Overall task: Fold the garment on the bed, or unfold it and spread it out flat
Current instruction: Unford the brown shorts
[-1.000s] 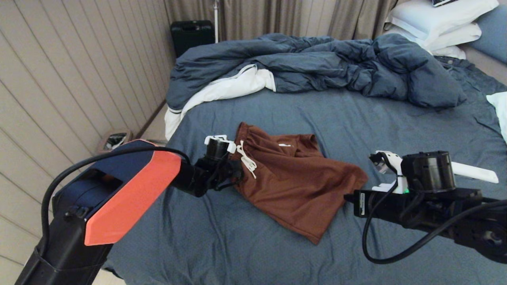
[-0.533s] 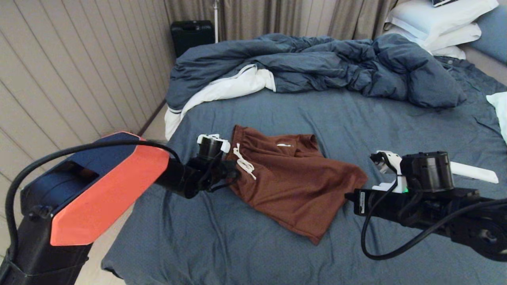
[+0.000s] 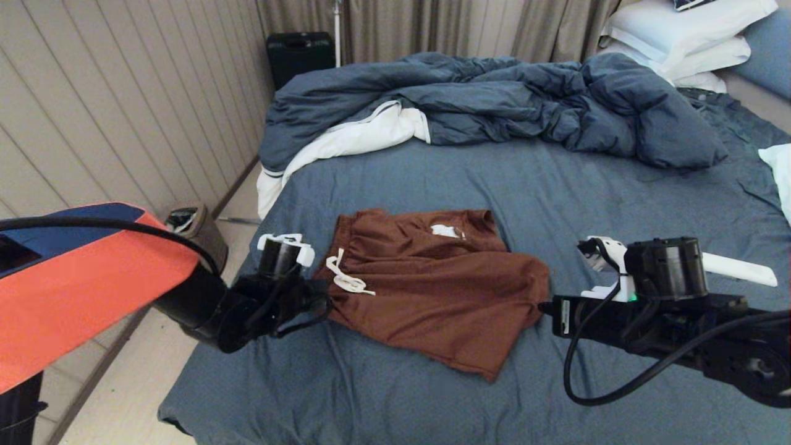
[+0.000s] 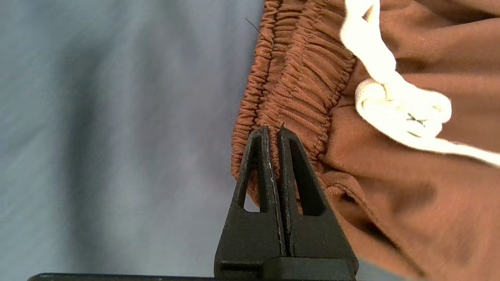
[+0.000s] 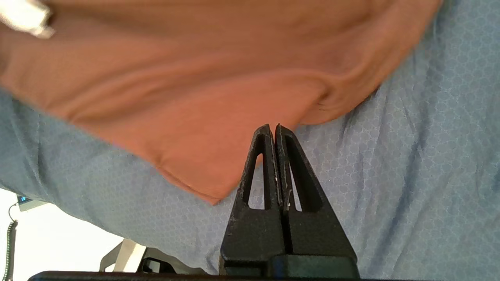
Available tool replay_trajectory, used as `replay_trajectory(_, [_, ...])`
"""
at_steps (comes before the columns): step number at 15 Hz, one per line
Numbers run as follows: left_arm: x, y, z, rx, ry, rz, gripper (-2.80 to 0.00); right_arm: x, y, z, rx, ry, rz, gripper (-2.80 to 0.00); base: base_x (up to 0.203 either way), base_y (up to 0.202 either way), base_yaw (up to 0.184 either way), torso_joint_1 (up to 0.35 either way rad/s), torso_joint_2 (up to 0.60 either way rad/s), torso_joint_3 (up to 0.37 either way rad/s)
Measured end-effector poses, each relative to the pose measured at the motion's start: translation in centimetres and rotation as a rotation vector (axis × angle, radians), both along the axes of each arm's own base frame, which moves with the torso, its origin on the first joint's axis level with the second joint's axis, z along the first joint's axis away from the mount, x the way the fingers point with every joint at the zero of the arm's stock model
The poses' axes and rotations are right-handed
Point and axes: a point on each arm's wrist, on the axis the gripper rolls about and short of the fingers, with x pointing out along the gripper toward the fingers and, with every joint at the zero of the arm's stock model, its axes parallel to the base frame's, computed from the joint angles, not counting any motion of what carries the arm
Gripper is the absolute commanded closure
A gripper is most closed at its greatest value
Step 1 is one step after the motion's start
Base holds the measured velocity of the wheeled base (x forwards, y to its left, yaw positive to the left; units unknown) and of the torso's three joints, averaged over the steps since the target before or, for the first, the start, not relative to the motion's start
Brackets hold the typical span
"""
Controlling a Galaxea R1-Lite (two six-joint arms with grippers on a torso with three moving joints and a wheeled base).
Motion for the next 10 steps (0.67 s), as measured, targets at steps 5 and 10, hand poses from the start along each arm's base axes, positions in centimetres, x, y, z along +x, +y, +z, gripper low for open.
replay_trajectory(5, [-4.4,4.2,0.4,0.022,0.019,0.049,0.00,0.0,0.0,-0.1,-0.001,0.006,0.002,0.00,0.000,0.000,0.000,0.000,0.00,0.000])
replay_trajectory(10, [-8.4,6.5,0.1,0.041,0.044,0.062,0.00,0.1,0.1,-0.4,-0.004,0.013,0.002,0.00,0.000,0.000,0.000,0.000,0.00,0.000])
